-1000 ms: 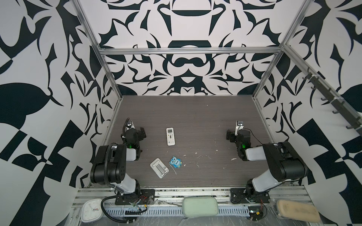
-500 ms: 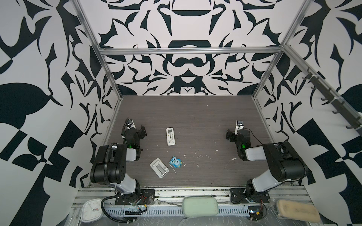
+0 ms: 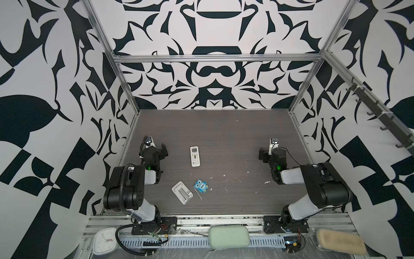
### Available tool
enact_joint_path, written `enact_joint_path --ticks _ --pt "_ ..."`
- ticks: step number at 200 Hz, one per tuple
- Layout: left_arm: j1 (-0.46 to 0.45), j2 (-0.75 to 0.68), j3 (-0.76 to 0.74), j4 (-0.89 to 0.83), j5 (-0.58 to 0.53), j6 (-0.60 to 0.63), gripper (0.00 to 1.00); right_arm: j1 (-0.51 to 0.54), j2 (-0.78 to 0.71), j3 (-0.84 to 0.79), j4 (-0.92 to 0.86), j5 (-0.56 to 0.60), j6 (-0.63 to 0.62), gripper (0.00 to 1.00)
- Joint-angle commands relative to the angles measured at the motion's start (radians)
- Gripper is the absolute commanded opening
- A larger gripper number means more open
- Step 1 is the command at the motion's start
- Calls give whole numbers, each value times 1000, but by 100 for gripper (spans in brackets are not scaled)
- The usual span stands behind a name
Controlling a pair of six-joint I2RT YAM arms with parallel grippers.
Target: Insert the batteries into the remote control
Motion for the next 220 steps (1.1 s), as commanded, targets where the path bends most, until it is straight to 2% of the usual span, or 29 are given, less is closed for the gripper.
enact_joint_path --ticks 1,15,22,35,46,52,69,79,82,99,122,129,139,149,155,168,180,194,220 --pt "3 1 -8 39 6 -1 99 -2 -28 -17 77 -17 5 100" --pt "3 1 -8 39 5 -1 99 -2 -56 -74 151 -147 -40 100" --pt "3 1 -9 39 6 0 99 -1 -46 -96 196 -164 -46 100" --pt "3 0 -8 39 6 -1 99 -2 -6 -75 218 -89 -18 100" --pt "3 0 -9 40 5 -1 99 -2 -18 -3 55 35 30 100" --pt "3 1 -8 39 5 -1 99 -1 -29 -2 42 29 24 100" --pt "3 1 -8 40 6 -1 99 -3 -28 -106 236 -96 -20 100" --pt "3 1 -8 40 6 -1 99 -2 -24 -109 247 -65 -4 100" --pt "3 1 -9 40 6 -1 99 -2 -19 -97 231 -23 2 100" --pt "3 0 -7 39 6 -1 99 -1 -17 16 14 70 38 100" --pt "3 1 -9 40 6 0 99 0 -15 -9 74 62 32 100" --pt "3 0 -8 40 5 -1 99 0 -32 -41 100 18 14 100" --pt "3 2 -8 41 6 -1 99 0 -31 -137 287 -103 -26 100" --pt "3 0 -8 40 5 0 99 0 4 -154 377 -75 -9 100" --pt "3 1 -7 40 6 -1 99 1 14 -121 338 -17 2 100" --pt "3 1 -9 39 6 -1 99 0 -23 23 -16 94 55 100" --pt "3 1 -9 41 6 0 99 2 4 -10 115 79 29 100" --pt "3 1 -8 40 7 -1 99 5 -17 3 43 79 34 100" --pt "3 5 -1 32 9 -1 99 5 -10 -3 69 79 27 100"
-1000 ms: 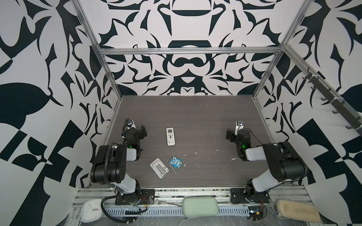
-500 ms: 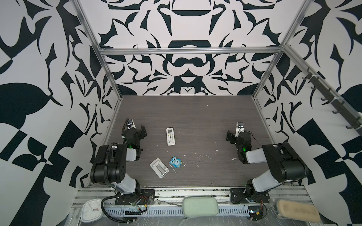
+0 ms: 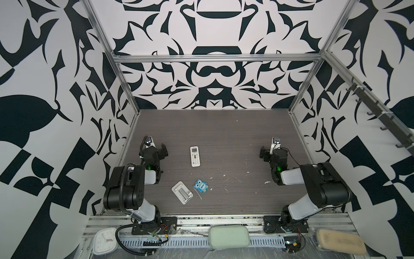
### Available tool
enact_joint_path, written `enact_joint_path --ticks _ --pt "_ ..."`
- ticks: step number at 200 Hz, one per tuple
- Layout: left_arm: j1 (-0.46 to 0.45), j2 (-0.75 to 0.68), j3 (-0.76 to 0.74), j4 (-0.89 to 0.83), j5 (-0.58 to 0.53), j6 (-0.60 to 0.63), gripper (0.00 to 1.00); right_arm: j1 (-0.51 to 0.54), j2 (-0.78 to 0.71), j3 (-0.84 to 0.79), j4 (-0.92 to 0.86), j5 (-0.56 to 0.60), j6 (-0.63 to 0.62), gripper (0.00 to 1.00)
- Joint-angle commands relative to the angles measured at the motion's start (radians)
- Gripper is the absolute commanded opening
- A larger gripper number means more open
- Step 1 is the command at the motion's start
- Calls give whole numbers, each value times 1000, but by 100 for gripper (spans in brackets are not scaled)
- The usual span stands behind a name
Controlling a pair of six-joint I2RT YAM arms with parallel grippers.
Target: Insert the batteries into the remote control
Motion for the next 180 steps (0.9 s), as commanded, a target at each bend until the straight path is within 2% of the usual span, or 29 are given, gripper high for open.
enact_joint_path --ticks 1,67,86,96,104,118,131,147,157,169,180 --pt "3 4 -1 30 10 -1 99 5 -12 13 -12 32 8 100" --pt "5 1 -7 37 12 -3 99 5 -23 -2 7 18 9 100" --pt "5 1 -7 37 12 -3 99 5 -29 -124 224 -125 -40 100" --pt "5 2 -7 38 12 -2 99 5 3 -142 307 -92 -32 100" --pt "5 0 -7 37 12 -3 99 5 4 -103 253 -34 -13 100" --pt "5 0 -7 36 12 -2 99 5 -26 31 -69 46 35 100" --pt "5 0 -7 37 13 -3 99 8 -16 -36 79 17 7 100" --pt "5 0 -7 36 11 -2 99 5 -31 -99 175 -19 -5 100" --pt "4 1 -6 36 12 -2 99 -1 -15 -59 137 -2 7 100" --pt "5 1 -7 36 12 -3 99 1 -22 31 -64 38 26 100" --pt "5 2 -8 38 12 -2 99 3 -9 12 3 27 11 100"
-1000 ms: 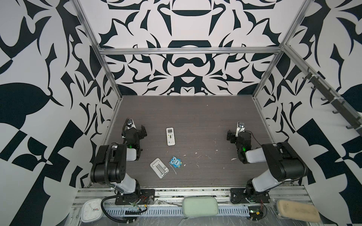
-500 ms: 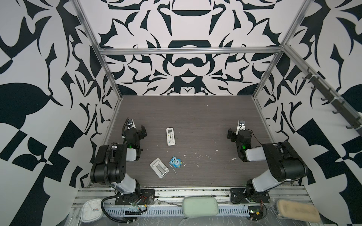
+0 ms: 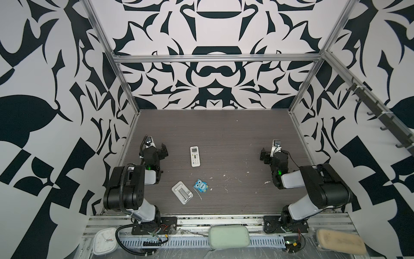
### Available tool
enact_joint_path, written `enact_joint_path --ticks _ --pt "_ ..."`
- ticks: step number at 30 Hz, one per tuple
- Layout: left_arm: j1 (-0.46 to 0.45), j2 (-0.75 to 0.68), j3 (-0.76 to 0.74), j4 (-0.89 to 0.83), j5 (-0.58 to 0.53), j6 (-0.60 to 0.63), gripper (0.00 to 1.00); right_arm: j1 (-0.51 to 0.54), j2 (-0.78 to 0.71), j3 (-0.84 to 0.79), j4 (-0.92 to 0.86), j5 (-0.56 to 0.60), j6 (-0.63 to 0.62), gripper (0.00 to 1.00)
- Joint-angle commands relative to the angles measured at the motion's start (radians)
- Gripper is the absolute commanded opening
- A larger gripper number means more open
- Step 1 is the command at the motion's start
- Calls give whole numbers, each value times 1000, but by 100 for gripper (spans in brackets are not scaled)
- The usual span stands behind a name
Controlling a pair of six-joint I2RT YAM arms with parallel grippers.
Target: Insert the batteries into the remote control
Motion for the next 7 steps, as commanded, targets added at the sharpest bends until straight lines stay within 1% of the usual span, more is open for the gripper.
enact_joint_path --ticks 1,4,7 --pt "5 1 -8 39 6 -2 99 1 3 52 -20 30 8 100" --pt "5 2 -2 33 8 -2 99 0 -14 55 -55 23 9 100" --pt "5 10 11 12 14 -3 99 0 -4 56 -42 27 7 100"
